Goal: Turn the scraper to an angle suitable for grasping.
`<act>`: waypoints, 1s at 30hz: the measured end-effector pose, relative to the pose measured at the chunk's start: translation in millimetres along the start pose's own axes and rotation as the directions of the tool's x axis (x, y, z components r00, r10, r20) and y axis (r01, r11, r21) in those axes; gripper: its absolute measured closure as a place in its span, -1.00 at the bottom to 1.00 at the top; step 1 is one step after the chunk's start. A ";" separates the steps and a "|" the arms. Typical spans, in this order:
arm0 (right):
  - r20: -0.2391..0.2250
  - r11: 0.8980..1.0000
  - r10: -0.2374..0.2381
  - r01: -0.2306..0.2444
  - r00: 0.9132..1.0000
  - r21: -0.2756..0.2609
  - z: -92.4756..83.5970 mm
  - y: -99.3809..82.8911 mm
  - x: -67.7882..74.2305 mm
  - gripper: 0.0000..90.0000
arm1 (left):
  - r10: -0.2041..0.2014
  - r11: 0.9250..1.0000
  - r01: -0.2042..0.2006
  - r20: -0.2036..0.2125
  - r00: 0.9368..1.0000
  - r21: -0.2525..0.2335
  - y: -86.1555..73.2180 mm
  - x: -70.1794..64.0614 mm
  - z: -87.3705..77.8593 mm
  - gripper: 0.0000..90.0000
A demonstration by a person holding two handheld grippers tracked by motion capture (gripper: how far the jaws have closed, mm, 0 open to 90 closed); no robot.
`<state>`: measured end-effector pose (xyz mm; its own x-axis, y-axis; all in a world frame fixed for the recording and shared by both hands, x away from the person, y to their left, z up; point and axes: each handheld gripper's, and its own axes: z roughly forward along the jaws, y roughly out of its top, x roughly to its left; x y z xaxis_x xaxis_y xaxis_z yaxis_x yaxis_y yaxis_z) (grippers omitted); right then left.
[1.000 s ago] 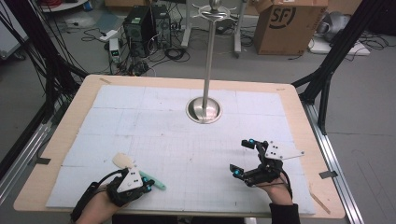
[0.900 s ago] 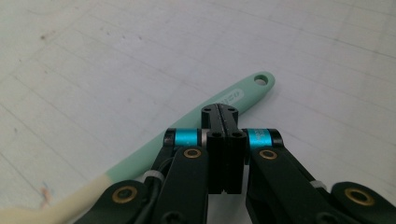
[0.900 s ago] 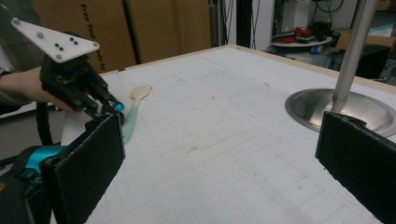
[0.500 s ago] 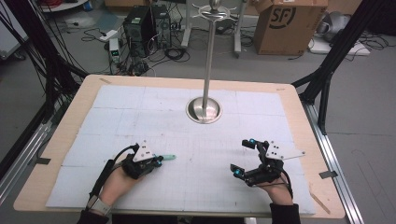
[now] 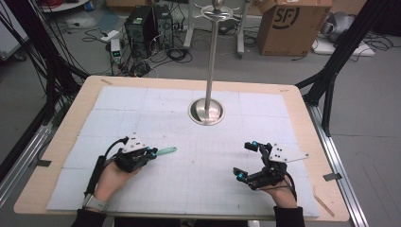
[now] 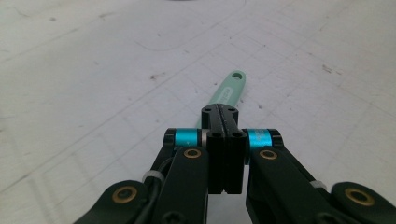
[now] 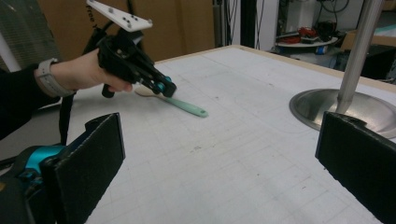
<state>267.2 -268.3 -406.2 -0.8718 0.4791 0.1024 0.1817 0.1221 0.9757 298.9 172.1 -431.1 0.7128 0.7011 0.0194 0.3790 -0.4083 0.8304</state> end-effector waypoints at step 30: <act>0.024 1.000 0.013 -0.013 1.000 -0.007 -3.5 -0.6 -3.6 -1.00 | -0.027 0.999 0.021 0.135 0.990 0.045 -24.9 45.1 -78.7 -0.62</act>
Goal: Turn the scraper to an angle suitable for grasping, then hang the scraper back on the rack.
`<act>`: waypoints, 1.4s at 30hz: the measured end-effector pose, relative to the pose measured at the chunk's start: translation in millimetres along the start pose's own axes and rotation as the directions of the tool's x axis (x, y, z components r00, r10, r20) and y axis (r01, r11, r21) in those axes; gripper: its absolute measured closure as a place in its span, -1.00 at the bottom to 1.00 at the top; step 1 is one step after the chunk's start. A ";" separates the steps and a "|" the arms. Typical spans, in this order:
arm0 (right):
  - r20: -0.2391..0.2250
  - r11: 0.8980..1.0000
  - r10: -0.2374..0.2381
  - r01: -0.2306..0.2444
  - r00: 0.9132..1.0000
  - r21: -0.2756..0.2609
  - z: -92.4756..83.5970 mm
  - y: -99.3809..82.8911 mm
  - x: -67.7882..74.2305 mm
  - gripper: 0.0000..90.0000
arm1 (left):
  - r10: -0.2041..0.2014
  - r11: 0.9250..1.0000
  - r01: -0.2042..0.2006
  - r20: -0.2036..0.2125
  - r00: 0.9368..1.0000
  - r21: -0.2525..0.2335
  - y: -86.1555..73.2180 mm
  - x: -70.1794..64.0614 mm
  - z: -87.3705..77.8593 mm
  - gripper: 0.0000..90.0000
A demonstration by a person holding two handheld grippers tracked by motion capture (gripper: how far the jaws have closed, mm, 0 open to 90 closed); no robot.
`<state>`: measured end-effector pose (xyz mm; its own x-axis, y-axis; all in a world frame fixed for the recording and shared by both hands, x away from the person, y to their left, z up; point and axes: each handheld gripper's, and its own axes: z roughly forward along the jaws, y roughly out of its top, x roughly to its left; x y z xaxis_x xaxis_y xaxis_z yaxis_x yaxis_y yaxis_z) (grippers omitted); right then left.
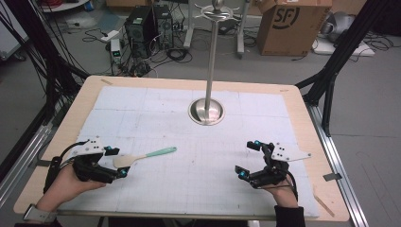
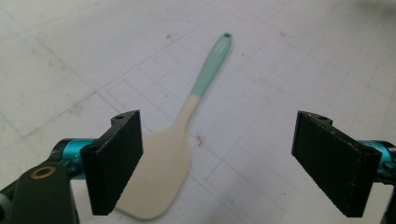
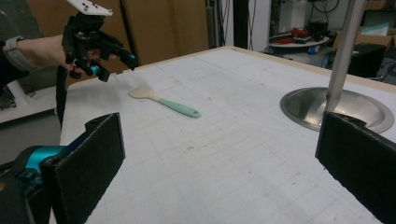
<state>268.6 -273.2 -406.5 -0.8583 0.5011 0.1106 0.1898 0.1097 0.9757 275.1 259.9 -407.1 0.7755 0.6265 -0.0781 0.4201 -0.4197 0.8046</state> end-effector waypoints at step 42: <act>0.002 1.000 -0.012 0.012 1.000 0.015 -4.8 -4.0 4.7 -0.99 | 0.079 0.951 -0.138 0.213 0.974 0.277 36.5 38.3 68.1 -0.32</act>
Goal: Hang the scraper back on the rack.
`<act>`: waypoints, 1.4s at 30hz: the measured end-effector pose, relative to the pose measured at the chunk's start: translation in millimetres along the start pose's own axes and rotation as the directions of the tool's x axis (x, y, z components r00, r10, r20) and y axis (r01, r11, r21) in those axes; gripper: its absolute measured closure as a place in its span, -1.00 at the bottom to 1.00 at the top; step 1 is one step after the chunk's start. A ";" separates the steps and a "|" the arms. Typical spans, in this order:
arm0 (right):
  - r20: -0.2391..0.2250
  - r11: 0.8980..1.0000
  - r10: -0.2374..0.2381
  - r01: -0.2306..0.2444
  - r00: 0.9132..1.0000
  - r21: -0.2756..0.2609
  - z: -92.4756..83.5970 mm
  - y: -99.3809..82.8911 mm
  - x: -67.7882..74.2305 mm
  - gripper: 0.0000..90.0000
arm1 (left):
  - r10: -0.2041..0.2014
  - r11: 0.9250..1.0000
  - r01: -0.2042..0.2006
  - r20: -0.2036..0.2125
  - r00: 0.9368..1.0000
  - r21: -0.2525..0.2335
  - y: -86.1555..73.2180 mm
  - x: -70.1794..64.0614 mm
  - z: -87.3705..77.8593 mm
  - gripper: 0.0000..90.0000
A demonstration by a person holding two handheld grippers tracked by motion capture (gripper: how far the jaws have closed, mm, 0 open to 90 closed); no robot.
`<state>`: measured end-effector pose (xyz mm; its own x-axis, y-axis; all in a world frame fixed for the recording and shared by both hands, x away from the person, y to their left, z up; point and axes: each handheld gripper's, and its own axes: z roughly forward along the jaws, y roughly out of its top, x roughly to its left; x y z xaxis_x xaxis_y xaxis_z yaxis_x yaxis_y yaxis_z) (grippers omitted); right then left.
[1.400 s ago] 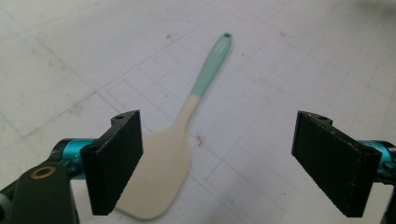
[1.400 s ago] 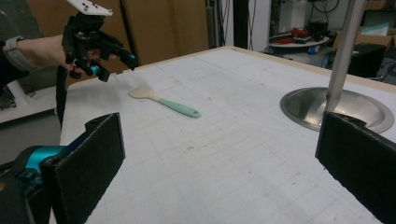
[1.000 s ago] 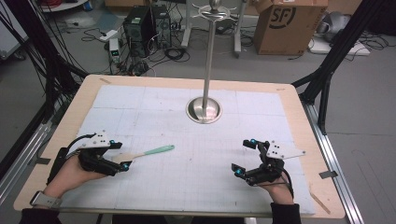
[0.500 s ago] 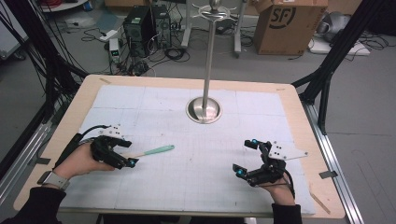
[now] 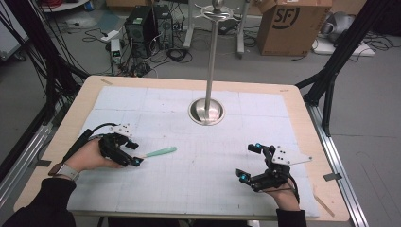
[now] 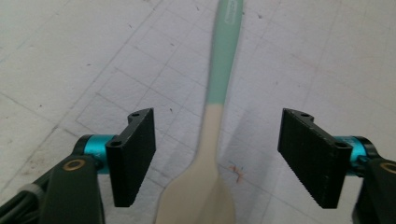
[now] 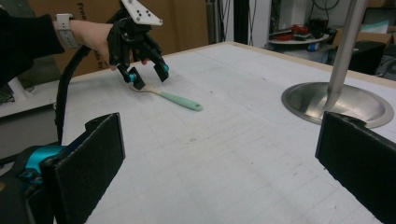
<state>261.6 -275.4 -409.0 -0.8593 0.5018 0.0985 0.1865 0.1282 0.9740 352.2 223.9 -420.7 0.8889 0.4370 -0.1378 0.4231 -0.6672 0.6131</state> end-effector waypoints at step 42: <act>-0.021 1.000 0.002 -0.001 1.000 0.018 3.3 -1.0 1.4 -1.00 | 0.124 0.991 -0.118 -0.092 0.988 0.070 6.7 -14.1 8.5 0.79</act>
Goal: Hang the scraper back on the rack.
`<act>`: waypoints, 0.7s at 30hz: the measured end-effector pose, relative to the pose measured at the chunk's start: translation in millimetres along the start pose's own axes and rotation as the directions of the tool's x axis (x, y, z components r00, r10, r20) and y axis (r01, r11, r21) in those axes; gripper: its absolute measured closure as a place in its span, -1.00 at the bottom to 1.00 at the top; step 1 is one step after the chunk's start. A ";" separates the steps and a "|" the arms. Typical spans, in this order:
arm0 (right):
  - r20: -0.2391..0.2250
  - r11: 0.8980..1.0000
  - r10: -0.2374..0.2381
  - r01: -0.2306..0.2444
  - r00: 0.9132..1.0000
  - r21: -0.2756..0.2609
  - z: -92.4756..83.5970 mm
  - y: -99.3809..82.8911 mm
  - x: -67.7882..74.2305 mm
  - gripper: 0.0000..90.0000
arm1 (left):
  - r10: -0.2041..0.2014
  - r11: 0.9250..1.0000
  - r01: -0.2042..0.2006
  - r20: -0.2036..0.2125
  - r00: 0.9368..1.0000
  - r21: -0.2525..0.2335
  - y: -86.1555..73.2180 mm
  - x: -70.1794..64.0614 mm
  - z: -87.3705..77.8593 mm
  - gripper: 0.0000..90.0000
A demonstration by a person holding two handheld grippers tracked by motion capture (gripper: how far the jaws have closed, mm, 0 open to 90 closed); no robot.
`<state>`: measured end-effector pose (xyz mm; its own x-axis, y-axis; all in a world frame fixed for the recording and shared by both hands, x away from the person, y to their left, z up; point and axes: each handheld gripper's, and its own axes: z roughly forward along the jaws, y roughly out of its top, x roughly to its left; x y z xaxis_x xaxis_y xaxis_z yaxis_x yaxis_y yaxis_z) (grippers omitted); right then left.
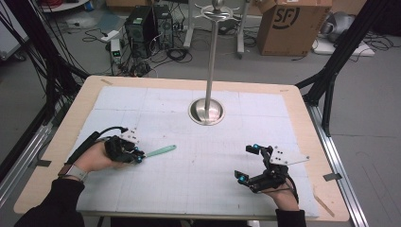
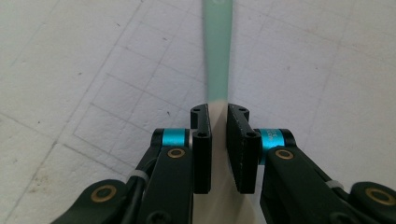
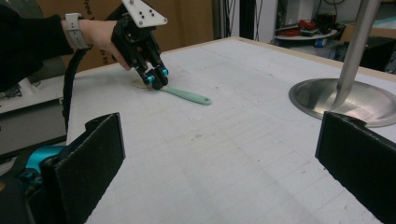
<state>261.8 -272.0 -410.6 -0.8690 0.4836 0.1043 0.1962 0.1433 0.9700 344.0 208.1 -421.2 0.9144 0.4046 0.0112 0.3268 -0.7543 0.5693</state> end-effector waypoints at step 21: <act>0.005 1.000 -0.005 0.005 1.000 0.011 1.4 -0.4 -0.5 -1.00 | -0.045 0.986 0.040 -0.026 0.999 -0.160 -10.3 -17.4 -37.6 0.80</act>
<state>262.8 -271.0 -411.3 -0.8676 0.4874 0.0981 0.1967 0.1552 0.9681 315.7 228.3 -396.4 0.8924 0.4512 0.0073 0.3205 -0.6450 0.6937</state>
